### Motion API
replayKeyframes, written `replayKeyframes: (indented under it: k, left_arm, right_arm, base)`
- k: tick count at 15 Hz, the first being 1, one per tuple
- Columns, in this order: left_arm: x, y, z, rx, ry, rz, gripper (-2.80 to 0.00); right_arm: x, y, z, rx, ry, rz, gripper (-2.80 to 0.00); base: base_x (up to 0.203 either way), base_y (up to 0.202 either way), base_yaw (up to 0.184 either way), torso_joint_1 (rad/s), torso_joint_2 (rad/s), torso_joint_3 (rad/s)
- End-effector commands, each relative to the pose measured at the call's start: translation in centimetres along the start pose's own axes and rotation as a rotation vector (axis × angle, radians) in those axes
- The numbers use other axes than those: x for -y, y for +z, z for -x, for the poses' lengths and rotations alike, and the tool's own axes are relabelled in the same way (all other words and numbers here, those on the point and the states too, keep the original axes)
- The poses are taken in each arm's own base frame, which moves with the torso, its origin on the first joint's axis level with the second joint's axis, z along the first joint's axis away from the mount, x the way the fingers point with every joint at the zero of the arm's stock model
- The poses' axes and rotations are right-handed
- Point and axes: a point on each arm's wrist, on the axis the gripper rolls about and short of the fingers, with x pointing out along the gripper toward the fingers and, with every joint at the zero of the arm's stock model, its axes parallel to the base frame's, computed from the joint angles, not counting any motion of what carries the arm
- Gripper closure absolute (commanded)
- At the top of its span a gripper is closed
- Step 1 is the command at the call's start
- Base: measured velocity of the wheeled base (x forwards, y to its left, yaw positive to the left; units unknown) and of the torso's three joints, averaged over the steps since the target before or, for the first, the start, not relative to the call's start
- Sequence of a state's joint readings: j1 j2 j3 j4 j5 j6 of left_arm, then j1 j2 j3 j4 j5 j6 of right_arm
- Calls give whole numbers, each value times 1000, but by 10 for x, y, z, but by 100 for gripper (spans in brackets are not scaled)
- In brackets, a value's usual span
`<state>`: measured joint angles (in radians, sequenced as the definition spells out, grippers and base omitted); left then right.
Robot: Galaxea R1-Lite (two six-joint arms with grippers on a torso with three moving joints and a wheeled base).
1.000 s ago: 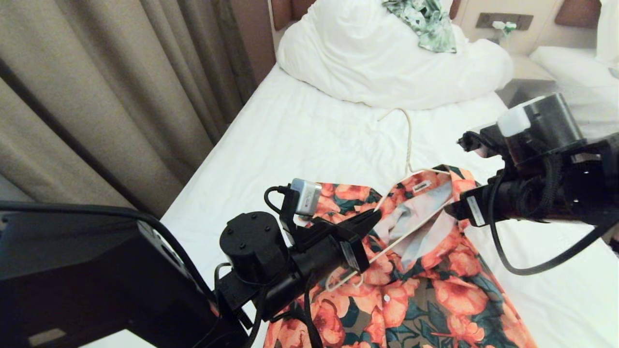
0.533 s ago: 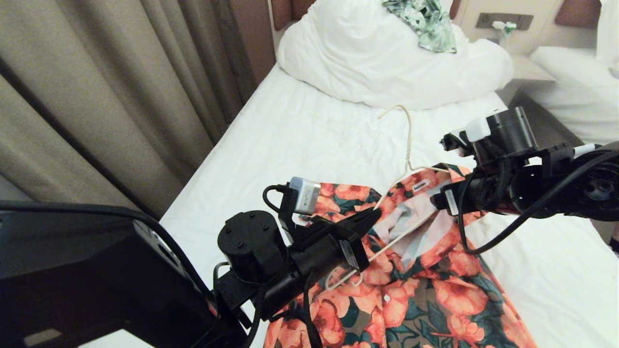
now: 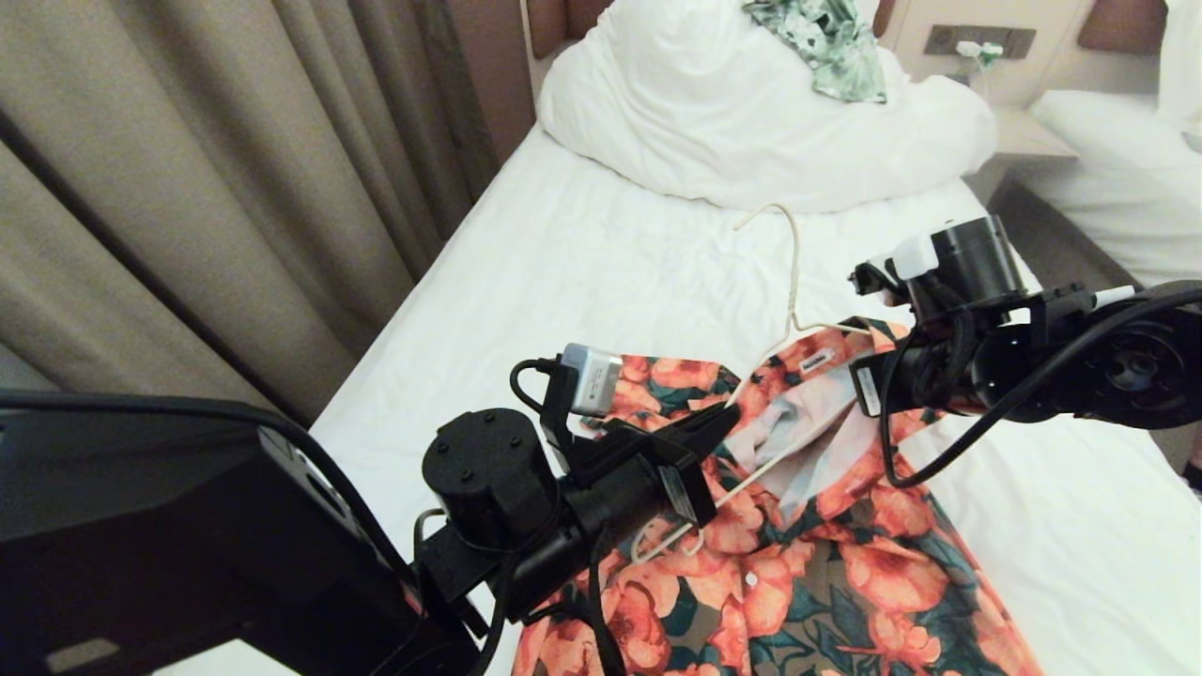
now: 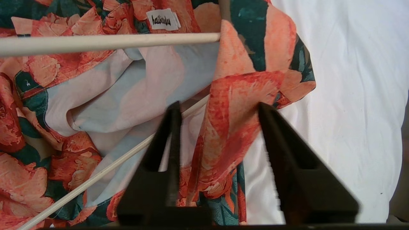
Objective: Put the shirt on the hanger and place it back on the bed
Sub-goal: Hook one side of the shirt onto the hanger
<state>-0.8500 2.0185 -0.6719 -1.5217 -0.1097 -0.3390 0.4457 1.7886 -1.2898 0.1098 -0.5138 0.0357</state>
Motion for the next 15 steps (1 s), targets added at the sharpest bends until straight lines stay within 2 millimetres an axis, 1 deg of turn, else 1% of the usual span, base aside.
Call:
replayKeyframes:
  k: [1,5,7,8,11,13,14,15]
  left_arm:
    - [0,1,0,9,-4,4,0]
    - [1,2,0,12,-5,5,0]
    - [1,2,0,13,-5,4,0]
    - [1,2,0,14,-5,3,0]
    - [4,8,1,31,-12,3,0]
    - [8,18,3,60,-19,0,0]
    - [10,23,3,76,-24,-2,0]
    - [10,27,0,96,-31,-6,0]
  right_arm:
    - [3,4,6,18,-1,-8,0]
    - [8,16,28,80,16,-6,0]
    - [10,18,31,90,16,3,0]
    - [10,21,36,106,23,4,0]
    - [2,26,63,169,84,8,0]
    - [0,31,85,225,126,21,0]
    - [1,35,99,265,147,29,0]
    - [4,39,107,289,151,35,0]
  base:
    - [0,0,0,0,0,0]
    - [0,0,0,0,0,0]
    - [0,0,0,0,0,0]
    - [0,0,0,0,0,0]
    - [0,0,0,0,0,0]
    - [0,0,0,0,0,0]
    - [0,0,0,0,0,0]
    - [0,0,0,0,0,0]
